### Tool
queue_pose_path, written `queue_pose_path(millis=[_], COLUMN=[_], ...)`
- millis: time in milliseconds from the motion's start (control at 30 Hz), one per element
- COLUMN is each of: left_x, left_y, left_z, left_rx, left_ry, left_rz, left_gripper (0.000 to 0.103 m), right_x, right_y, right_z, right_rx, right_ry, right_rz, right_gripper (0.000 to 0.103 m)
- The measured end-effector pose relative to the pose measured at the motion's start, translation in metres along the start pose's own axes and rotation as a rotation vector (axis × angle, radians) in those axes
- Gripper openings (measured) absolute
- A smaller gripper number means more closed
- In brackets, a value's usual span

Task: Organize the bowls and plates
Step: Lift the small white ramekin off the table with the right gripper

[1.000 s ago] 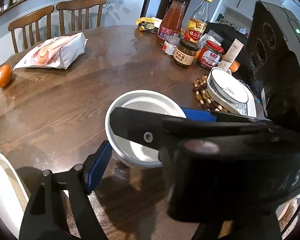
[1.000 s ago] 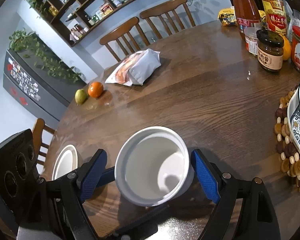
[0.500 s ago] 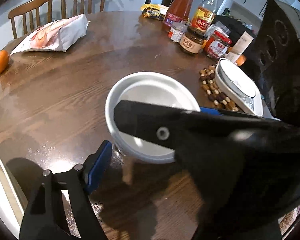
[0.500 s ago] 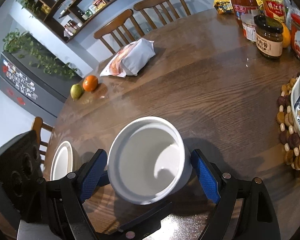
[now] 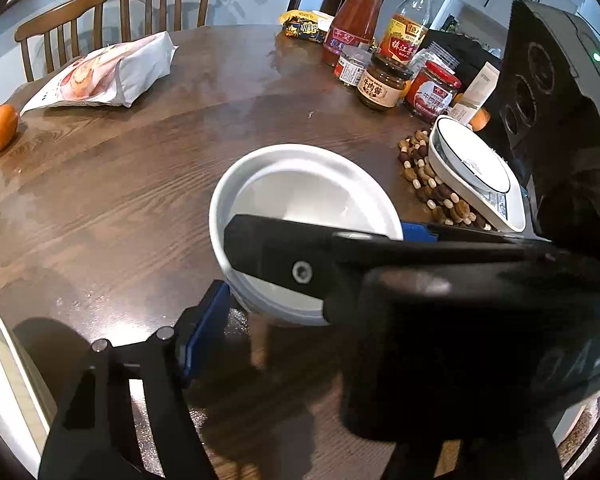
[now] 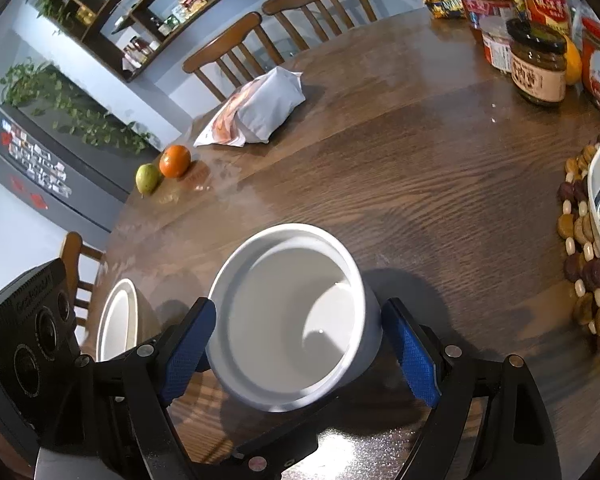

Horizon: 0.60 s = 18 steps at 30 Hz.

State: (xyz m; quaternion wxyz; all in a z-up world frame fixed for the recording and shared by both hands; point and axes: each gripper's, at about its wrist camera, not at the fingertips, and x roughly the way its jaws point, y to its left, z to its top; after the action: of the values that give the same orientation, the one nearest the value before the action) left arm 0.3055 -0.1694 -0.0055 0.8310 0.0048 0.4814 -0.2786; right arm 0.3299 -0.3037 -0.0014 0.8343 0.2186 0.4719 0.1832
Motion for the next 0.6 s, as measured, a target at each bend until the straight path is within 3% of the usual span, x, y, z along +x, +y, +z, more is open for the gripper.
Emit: queue_pose_path(millis=[600], left_x=[-0.0061], left_y=[-0.0025], left_z=[-0.0021], left_rx=[0.005], left_ry=[0.004], left_rz=[0.027], left_gripper=[0.066], right_x=[0.0001], right_y=[0.0026], right_z=[0.0003], right_rx=[-0.007], right_ry=[-0.001], right_rz=[-0.037], right_gripper=[0.08])
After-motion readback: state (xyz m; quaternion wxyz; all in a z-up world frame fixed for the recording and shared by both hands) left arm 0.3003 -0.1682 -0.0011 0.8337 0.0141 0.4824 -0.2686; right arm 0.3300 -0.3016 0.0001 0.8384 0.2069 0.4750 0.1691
